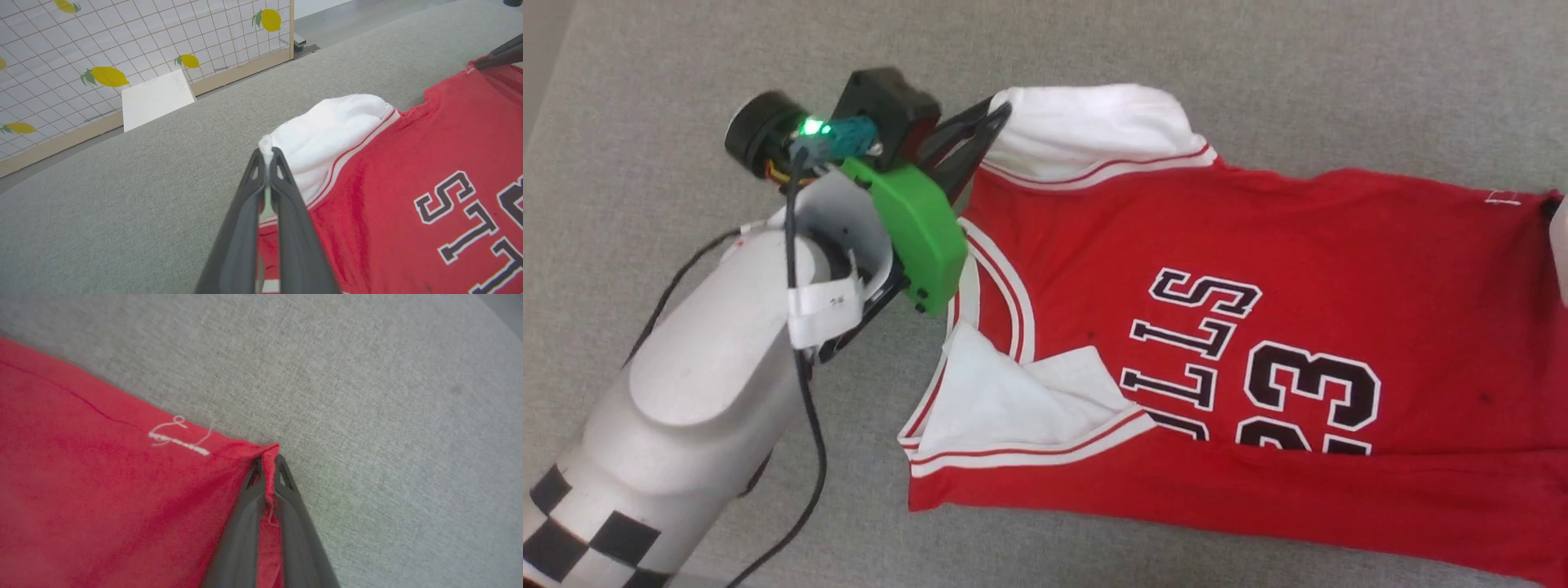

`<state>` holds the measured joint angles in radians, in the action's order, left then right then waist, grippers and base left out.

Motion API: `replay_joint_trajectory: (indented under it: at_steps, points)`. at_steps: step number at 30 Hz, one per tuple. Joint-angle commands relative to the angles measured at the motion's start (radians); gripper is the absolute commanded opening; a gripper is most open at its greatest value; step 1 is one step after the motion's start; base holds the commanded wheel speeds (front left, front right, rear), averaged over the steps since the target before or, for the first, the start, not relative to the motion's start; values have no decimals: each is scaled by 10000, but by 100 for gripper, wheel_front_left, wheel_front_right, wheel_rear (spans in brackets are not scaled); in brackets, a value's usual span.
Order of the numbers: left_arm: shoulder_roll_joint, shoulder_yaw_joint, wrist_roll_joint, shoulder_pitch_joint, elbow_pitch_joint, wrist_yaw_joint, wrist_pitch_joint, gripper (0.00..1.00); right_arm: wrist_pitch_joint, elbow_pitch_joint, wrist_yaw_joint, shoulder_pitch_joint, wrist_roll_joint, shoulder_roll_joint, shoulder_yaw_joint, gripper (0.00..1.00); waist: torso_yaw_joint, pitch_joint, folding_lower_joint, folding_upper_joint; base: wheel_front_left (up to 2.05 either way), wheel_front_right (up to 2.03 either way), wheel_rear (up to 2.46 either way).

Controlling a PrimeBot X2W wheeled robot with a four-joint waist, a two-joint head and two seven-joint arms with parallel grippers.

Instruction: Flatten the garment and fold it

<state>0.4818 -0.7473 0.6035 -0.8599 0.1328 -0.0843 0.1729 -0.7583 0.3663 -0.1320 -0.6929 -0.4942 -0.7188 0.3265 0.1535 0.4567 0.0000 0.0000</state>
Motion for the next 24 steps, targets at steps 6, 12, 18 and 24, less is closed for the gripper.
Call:
replay_joint_trajectory:
  at_steps: [6, 12, 18, 24]
  points:
    - [453, 460, 479, 999, 230, 354, -576, 0, 1712, 249, 13, 468, -111, 345, -335, 0, -555, -1313, 0, 0, 0, 0, 0]
    - [1043, 808, 1010, 2450, -279, 829, -863, 0, 2750, -279, 13, 1734, -353, 502, -1038, 0, -715, -2202, 0, 0, 0, 0, 0]
    - [1543, 819, 1455, 4150, -1216, 1381, -842, 0, 2964, -1195, 13, 3655, -403, 846, -1933, 0, -685, -2741, 0, 0, 0, 0, 0]
    - [1918, 584, 2088, 5686, -1660, 1478, -618, 0, 2491, -2216, 13, 5604, -469, 1241, -2666, 0, -594, -2896, 0, 0, 0, 0, 0]
